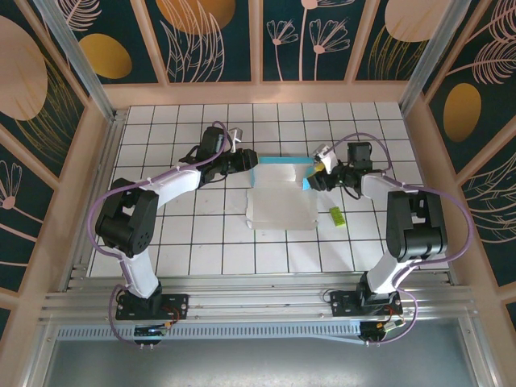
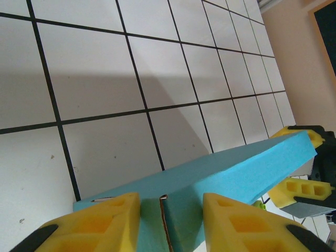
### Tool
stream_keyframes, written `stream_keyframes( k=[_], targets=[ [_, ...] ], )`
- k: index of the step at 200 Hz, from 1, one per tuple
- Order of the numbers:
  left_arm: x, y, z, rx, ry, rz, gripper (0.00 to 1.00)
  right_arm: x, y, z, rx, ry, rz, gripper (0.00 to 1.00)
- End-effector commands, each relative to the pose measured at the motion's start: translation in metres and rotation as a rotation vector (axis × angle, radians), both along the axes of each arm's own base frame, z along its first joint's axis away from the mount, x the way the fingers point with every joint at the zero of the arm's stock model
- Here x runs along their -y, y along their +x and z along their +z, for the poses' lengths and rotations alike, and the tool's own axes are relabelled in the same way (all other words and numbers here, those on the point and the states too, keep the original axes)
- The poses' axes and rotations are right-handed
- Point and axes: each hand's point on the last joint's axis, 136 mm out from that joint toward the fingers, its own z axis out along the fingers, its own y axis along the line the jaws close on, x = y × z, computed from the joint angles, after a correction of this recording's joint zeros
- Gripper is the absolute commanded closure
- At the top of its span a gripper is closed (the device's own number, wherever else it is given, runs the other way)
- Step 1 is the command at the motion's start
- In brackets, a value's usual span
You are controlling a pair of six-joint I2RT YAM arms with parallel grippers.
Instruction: Fold the paper box
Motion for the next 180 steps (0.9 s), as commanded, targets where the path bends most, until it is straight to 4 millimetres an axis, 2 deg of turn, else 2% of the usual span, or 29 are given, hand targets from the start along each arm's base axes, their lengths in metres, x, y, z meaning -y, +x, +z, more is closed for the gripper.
stream_keyframes(
  k=[1,56,99,119,137,164,180],
  targets=[
    [0.003,-0.006,-0.011,-0.034,0.027,-0.022,0.65,-0.008,0.008,0.002,0.016,0.003,-0.003,0.54],
    [0.003,-0.007,-0.012,-0.035,0.028,-0.022,0.65,-0.016,0.023,-0.007,0.024,-0.021,-0.101,0.65],
    [0.003,-0.007,-0.011,-0.033,0.027,-0.024,0.65,-0.012,0.038,-0.018,0.001,-0.072,-0.25,0.81],
    [0.003,-0.007,-0.011,-0.033,0.028,-0.023,0.65,-0.003,0.047,-0.028,-0.007,-0.156,-0.369,0.79],
    [0.003,-0.007,-0.011,-0.035,0.026,-0.025,0.65,-0.004,0.049,-0.035,-0.003,-0.215,-0.409,0.74],
    [0.003,-0.007,-0.011,-0.033,0.026,-0.026,0.65,-0.006,0.051,-0.043,-0.011,-0.234,-0.418,0.75],
    [0.003,-0.006,-0.01,-0.032,0.025,-0.022,0.65,-0.006,0.051,-0.049,-0.027,-0.242,-0.419,0.8]
  ],
)
